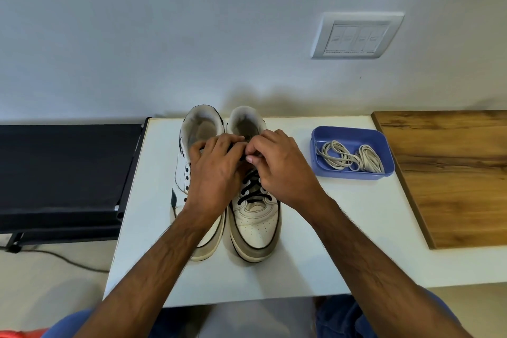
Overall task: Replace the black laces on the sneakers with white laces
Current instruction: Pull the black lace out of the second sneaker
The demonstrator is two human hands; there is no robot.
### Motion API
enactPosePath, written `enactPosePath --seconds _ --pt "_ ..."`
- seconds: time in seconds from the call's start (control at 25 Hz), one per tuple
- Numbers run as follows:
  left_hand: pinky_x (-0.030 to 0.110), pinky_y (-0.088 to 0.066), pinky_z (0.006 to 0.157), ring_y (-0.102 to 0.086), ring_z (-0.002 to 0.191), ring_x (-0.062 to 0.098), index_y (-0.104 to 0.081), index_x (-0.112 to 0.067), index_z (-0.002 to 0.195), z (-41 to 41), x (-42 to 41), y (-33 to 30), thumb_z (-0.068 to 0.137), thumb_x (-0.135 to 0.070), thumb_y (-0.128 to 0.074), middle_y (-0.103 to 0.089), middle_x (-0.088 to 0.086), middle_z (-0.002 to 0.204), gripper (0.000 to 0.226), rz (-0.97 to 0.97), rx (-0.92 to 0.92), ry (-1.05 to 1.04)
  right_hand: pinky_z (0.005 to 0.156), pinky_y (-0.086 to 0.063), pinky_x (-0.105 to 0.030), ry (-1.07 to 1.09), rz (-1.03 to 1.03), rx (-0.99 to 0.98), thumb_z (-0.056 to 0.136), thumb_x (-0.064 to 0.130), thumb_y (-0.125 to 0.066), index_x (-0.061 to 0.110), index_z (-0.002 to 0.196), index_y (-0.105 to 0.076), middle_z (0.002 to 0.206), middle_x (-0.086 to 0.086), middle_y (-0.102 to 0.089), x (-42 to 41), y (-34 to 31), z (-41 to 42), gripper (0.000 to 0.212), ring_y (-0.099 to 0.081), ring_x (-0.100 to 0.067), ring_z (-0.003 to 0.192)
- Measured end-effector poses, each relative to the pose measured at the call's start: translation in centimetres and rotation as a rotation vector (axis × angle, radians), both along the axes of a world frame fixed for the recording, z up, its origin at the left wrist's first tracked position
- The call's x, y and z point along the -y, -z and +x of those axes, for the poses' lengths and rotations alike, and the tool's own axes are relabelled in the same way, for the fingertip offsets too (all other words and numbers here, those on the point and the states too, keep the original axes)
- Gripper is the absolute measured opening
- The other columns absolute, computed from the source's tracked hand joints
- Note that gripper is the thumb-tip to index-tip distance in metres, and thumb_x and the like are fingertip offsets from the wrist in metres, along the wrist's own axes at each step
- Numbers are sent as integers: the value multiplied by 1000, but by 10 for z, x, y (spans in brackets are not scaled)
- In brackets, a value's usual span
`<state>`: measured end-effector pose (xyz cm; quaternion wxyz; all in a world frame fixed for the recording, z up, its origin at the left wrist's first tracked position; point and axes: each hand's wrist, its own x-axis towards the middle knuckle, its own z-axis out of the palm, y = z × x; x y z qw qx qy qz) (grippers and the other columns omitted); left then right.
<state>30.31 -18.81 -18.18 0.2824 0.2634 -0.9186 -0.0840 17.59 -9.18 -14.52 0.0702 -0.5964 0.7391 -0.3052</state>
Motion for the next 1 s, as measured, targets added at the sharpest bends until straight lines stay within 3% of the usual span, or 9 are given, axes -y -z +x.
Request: enactPosePath --seconds 0.16,0.28,0.36,0.44,0.56,0.68,0.84,1.0 --pt "43 -31 96 -60 112 22 -59 -21 123 0 0 -2 92 -33 -62 -67 -3 116 33 51 -18 -19 81 -46 -32 27 11 238 93 11 -66 18 111 -57 91 11 -57 -3 -5 -3 21 -52 -13 91" --pt "39 -28 102 -59 116 14 -49 -22 133 1 0 -3 86 -36 -75 -67 -7 122 55 110 -55 -7 80 -42 -27 53 3 198 89 10 -71 21 113 -59 87 11 -60 -6 -8 -12 29 -51 -12 89" --pt "40 -28 104 -60 114 14 -49 -21 131 2 0 -2 86 -36 -77 -68 -7 120 55 113 -69 -11 77 -40 -16 63 -41 219 86 8 -74 19 110 -62 85 10 -62 -6 -9 -9 28 -53 -8 85" --pt "44 -29 105 -61 113 16 -52 -18 127 0 0 -1 87 -35 -74 -69 -5 118 48 108 -56 -33 75 -44 -14 90 -40 270 86 9 -76 20 109 -61 84 11 -63 -4 -12 -2 30 -57 -7 84" --pt "51 -32 104 -62 110 24 -52 -13 123 -2 -1 2 79 -20 -78 -69 1 112 52 49 -11 -41 76 -52 -21 153 29 433 84 12 -79 29 107 -56 84 10 -67 -2 -16 9 37 -64 -6 82" --pt "50 -32 103 -60 105 24 -50 -14 118 -2 0 3 67 -10 -82 -68 2 105 61 41 14 -42 75 -52 -16 123 122 564 83 13 -82 32 106 -54 87 9 -72 -2 -18 16 41 -67 -3 84" --pt "52 -32 104 -62 109 24 -59 -16 107 -1 1 0 82 -26 -76 -69 -3 106 32 72 2 -15 78 -56 -20 132 13 711 82 0 -76 27 103 -64 98 7 -72 -6 -24 1 36 -69 -4 87" --pt "42 -28 101 -57 117 14 -65 -27 103 3 5 -10 96 -39 -66 -66 -16 123 14 176 -68 26 75 -45 -11 210 -11 504 86 8 -74 25 107 -69 110 3 -55 -9 -13 -10 27 -61 -5 92"
